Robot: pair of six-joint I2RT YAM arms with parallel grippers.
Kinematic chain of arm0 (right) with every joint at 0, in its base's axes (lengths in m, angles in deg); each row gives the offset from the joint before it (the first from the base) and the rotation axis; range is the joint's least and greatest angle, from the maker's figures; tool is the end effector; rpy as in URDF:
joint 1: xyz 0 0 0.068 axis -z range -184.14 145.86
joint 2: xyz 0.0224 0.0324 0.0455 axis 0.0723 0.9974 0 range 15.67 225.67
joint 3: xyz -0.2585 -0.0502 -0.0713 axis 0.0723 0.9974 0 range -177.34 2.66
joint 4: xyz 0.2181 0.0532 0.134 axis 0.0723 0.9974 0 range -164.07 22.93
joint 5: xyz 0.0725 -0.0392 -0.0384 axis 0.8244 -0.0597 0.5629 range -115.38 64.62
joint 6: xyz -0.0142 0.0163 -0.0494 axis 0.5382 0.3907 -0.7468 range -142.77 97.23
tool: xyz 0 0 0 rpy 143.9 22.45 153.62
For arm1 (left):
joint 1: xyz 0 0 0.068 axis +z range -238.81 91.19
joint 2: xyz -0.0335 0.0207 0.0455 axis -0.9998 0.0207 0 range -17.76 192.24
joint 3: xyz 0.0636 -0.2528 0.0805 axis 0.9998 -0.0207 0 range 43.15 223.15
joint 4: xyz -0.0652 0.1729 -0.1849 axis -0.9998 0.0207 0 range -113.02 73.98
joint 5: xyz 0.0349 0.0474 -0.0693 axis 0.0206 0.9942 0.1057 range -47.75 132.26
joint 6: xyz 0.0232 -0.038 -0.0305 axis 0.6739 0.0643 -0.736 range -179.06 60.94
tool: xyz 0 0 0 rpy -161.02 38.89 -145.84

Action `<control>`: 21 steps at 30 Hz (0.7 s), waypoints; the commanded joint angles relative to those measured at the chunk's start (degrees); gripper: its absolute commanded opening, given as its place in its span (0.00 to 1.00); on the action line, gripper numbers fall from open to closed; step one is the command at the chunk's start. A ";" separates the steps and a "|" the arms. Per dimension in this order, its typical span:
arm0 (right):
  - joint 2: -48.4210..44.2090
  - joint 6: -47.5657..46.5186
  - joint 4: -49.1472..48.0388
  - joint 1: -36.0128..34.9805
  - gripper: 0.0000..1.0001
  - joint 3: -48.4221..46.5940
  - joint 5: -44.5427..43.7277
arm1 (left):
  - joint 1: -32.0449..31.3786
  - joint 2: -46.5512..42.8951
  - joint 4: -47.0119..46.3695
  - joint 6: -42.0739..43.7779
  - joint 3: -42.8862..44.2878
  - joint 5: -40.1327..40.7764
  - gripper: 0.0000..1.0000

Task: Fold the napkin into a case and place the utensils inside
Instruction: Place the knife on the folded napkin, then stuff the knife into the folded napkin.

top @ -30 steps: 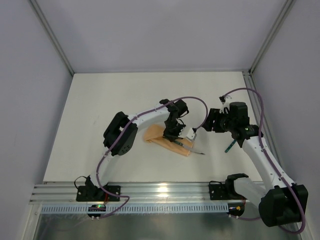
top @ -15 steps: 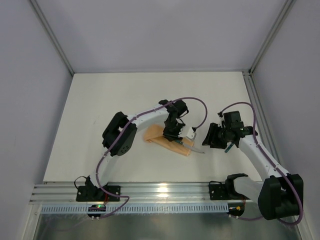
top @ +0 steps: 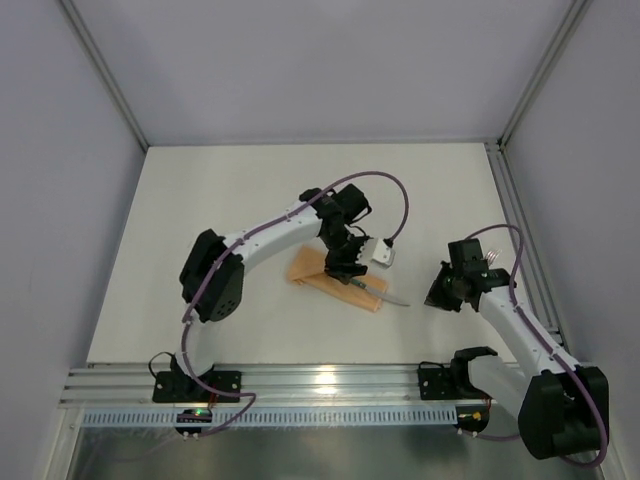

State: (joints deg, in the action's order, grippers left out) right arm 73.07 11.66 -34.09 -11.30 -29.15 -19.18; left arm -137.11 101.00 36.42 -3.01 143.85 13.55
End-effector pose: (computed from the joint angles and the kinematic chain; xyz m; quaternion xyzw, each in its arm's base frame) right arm 0.1681 0.0251 0.1846 0.2190 0.9511 0.1244 0.1787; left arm 0.2674 -0.3259 0.2233 0.7772 0.5693 -0.2387 0.1218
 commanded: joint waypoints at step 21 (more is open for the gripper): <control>15.36 14.43 -1.93 -19.73 0.04 -1.15 -22.81 | 22.72 -7.05 -21.39 -36.80 -17.12 18.16 0.23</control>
State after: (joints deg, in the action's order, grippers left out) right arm 85.47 23.49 -34.79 -29.88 -30.24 -39.29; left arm -113.06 92.80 17.95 -38.04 127.15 30.97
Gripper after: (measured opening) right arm 0.038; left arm 0.241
